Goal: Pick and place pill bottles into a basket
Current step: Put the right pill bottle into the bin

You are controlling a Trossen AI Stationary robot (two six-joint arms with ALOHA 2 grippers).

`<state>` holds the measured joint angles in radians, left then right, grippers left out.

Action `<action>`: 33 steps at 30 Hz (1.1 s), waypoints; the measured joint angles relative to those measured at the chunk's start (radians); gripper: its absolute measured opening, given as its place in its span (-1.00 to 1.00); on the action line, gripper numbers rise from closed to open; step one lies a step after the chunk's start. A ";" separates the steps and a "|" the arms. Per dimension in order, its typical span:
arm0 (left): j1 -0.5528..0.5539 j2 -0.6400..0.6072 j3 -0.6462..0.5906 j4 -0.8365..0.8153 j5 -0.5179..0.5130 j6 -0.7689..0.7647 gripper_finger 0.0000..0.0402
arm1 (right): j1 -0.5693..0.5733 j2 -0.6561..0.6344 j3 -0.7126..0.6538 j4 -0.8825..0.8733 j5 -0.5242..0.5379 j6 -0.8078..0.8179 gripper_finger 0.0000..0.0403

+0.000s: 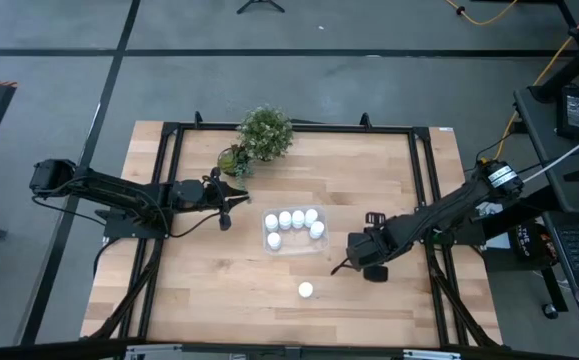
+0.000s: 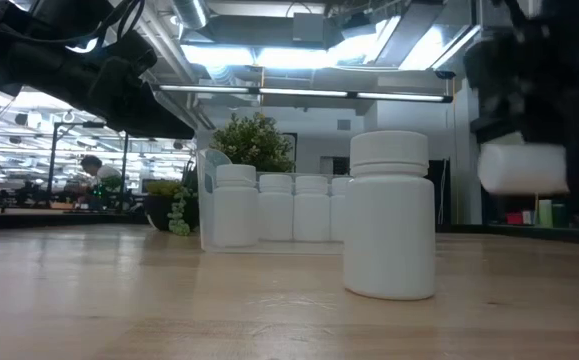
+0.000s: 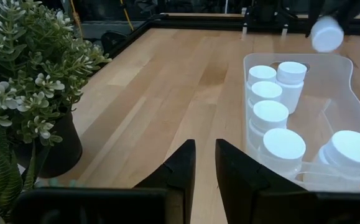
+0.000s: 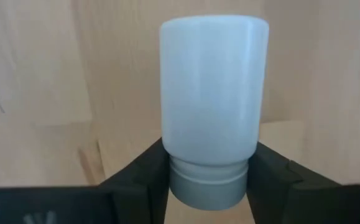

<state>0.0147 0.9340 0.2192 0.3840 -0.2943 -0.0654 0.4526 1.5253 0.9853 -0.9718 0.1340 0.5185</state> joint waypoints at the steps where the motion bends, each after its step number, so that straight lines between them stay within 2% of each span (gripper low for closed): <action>1: 0.000 0.000 0.000 0.000 0.000 0.000 -0.72 | 0.000 0.000 0.026 -0.023 0.015 -0.004 -0.23; 9: 0.000 0.000 0.000 0.000 0.000 0.000 -0.72 | -0.005 0.000 0.260 -0.225 0.146 -0.002 -0.23; 15: 0.000 0.000 0.000 0.000 0.000 0.000 -0.72 | -0.050 0.011 0.382 -0.272 0.169 -0.008 -0.23; 23: 0.000 0.000 0.000 0.000 0.000 0.000 -0.72 | -0.120 0.160 0.481 -0.333 0.194 -0.189 -0.23; 26: 0.000 0.000 0.000 0.000 0.000 0.000 -0.72 | -0.135 0.244 0.558 -0.400 0.282 -0.282 -0.23; 33: 0.000 0.000 0.000 0.000 -0.001 0.000 -0.72 | -0.136 0.373 0.741 -0.536 0.621 -0.488 -0.23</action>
<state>0.0151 0.9340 0.2195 0.3840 -0.2955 -0.0654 0.3164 1.8981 1.7262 -1.5074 0.7551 0.0308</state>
